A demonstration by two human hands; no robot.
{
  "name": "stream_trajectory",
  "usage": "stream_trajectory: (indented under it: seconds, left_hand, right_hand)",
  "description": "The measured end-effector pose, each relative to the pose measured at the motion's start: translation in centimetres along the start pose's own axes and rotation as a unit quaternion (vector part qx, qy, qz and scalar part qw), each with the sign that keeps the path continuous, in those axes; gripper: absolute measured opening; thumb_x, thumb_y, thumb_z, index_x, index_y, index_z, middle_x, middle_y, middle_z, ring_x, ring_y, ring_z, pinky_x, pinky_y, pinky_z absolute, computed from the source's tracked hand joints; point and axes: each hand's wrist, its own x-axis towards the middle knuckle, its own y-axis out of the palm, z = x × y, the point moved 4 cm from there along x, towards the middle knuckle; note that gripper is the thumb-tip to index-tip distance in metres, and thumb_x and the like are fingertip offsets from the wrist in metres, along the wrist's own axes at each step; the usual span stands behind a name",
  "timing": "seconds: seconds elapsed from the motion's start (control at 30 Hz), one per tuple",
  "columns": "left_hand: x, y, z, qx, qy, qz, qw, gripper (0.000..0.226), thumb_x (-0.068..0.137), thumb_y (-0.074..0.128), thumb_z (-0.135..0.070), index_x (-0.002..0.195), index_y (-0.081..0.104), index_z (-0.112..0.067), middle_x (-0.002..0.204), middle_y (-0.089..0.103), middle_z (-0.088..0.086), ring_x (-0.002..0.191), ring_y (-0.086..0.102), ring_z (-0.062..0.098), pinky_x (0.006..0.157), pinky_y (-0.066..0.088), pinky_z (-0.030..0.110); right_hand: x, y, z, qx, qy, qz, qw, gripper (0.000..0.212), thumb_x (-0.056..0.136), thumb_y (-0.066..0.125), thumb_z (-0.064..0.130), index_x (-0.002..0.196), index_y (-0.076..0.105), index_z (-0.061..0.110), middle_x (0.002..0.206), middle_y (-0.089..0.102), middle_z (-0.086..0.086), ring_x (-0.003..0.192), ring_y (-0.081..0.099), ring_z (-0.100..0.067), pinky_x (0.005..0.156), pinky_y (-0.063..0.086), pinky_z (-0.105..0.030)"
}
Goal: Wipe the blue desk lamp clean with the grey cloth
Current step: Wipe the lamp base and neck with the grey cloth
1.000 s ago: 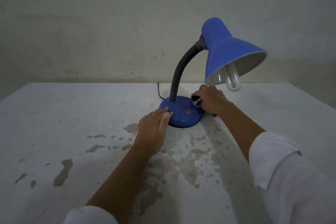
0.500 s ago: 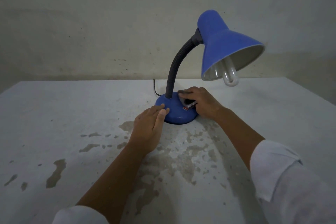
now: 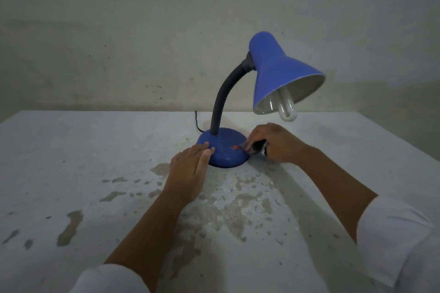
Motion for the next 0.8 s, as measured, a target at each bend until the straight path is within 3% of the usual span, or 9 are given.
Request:
stream_trajectory:
  seconds: [0.13,0.23,0.33,0.43,0.53,0.63,0.73,0.8]
  left_hand:
    - [0.0,0.0,0.0,-0.003,-0.001,-0.006,1.0,0.058,0.09,0.017,-0.044,0.126,0.058,-0.022,0.139,0.053,0.0,0.13,0.045,0.017,0.114,0.029,0.046]
    - [0.1,0.0,0.2,-0.002,0.001,-0.005,1.0,0.059,0.09,0.016,-0.045,0.125,0.058,-0.022,0.139,0.053,-0.001,0.13,0.045,0.016,0.114,0.029,0.045]
    - [0.1,0.1,0.4,-0.012,0.006,-0.008,1.0,0.057,0.091,0.017,-0.044,0.124,0.059,-0.023,0.138,0.054,-0.003,0.129,0.046,0.015,0.113,0.029,0.045]
    - [0.1,0.1,0.4,-0.01,0.009,-0.007,1.0,0.057,0.091,0.017,-0.044,0.124,0.059,-0.023,0.138,0.053,-0.003,0.129,0.045,0.015,0.114,0.029,0.045]
    - [0.1,0.1,0.4,-0.009,0.007,-0.009,1.0,0.058,0.09,0.017,-0.045,0.124,0.059,-0.023,0.138,0.053,-0.002,0.13,0.045,0.015,0.113,0.029,0.045]
    - [0.0,0.0,0.2,-0.006,0.005,-0.008,1.0,0.059,0.089,0.017,-0.045,0.125,0.058,-0.022,0.139,0.053,-0.002,0.13,0.044,0.016,0.114,0.028,0.045]
    - [0.0,0.0,0.0,0.004,0.007,-0.004,1.0,0.061,0.089,0.016,-0.045,0.126,0.058,-0.022,0.139,0.052,-0.002,0.131,0.044,0.015,0.114,0.028,0.045]
    - [0.1,0.1,0.2,0.011,0.011,-0.004,1.0,0.061,0.089,0.015,-0.046,0.126,0.057,-0.022,0.139,0.052,-0.002,0.13,0.044,0.015,0.114,0.028,0.045]
  right_hand:
    - [2.1,0.6,0.0,-0.032,0.005,-0.028,0.999,0.03,0.082,0.062,0.005,0.109,0.07,0.015,0.112,0.066,-0.01,0.106,0.06,-0.024,0.098,0.046,-0.04]
    - [1.8,3.0,-0.9,-0.086,-0.005,-0.031,0.996,0.011,0.079,0.07,0.031,0.084,0.074,0.023,0.094,0.07,-0.003,0.095,0.062,-0.022,0.097,0.044,-0.041]
    - [0.1,3.6,0.3,-0.079,-0.03,-0.038,0.996,0.031,0.085,0.055,0.005,0.112,0.068,0.011,0.125,0.061,-0.015,0.121,0.051,-0.032,0.104,0.034,-0.035]
    - [-0.9,3.7,0.4,0.004,-0.003,-0.088,0.996,0.048,0.075,0.055,-0.001,0.122,0.06,0.005,0.127,0.059,-0.02,0.118,0.054,-0.033,0.101,0.031,-0.021]
    - [-1.6,4.3,0.2,0.019,0.021,-0.081,0.996,0.059,0.072,0.062,-0.009,0.127,0.056,0.012,0.131,0.057,-0.014,0.116,0.053,-0.035,0.102,0.041,-0.035]
    - [-2.4,3.8,0.7,-0.013,0.025,-0.067,0.997,0.056,0.078,0.062,-0.003,0.129,0.055,0.017,0.123,0.057,-0.011,0.107,0.054,-0.03,0.093,0.047,-0.039]
    - [-2.3,2.1,1.5,-0.061,0.062,-0.008,0.996,0.033,0.089,0.055,0.016,0.122,0.06,0.017,0.107,0.056,-0.01,0.097,0.057,-0.028,0.084,0.049,-0.036]
    - [-1.9,1.2,2.6,-0.05,0.067,-0.034,0.996,0.029,0.089,0.055,0.02,0.117,0.061,0.015,0.106,0.054,-0.008,0.096,0.055,-0.025,0.084,0.049,-0.036]
